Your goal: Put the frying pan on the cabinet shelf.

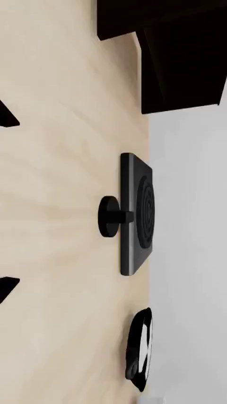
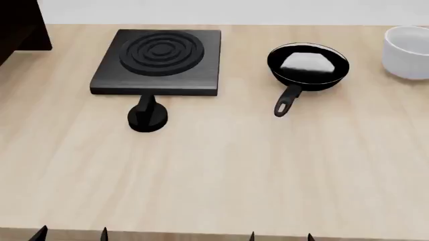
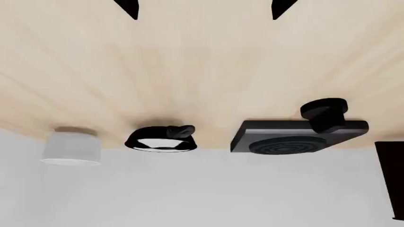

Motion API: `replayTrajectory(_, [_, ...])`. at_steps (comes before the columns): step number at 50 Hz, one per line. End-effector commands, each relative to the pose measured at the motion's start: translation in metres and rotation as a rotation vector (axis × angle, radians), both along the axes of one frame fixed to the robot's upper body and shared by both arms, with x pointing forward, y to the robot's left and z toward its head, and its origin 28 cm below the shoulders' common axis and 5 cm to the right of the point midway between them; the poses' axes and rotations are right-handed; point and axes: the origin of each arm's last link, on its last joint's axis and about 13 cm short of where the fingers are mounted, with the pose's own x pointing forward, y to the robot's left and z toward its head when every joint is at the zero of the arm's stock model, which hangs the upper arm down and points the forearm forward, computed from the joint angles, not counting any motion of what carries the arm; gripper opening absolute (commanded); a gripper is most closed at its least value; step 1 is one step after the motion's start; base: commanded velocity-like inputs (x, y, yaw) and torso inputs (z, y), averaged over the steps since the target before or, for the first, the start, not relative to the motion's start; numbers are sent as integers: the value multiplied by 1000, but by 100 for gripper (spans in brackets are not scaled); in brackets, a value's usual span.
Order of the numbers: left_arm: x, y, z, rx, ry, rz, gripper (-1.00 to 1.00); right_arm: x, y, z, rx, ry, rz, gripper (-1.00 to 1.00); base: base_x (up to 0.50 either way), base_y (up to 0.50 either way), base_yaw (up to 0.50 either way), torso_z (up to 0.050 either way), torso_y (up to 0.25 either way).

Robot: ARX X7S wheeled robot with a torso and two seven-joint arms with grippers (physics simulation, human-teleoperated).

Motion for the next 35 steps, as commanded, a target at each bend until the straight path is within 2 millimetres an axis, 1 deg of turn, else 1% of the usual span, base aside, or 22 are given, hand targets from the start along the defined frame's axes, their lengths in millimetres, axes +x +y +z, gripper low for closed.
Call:
replayTrajectory(1, [0,0,0,0,0,0,100,0,0,0,-9,0,0,100,0,0,0,0,0])
replayTrajectory(17, [1,0,-4,9,15,-3,100,0,1,2,-10,12,9,100,0,0,0,0,0])
replayTrajectory(19, [0,-2,-2,3,13,-7,100,1,3,1,3,19,10,100,0,0,0,0,0])
replayTrajectory(30, [0,-8,-6,26,48,-38,100,1,3,1,-15,31,20,100,0,0,0,0,0])
replayTrajectory(32, [0,-8,-3,58,45,-58,100,1,3,3,-20,28,22,100,0,0,0,0,0])
replayTrajectory(35, [-1,-5,9,44,48,-56,100,1,1,14,-16,-4,-8,100,0,0,0,0,0])
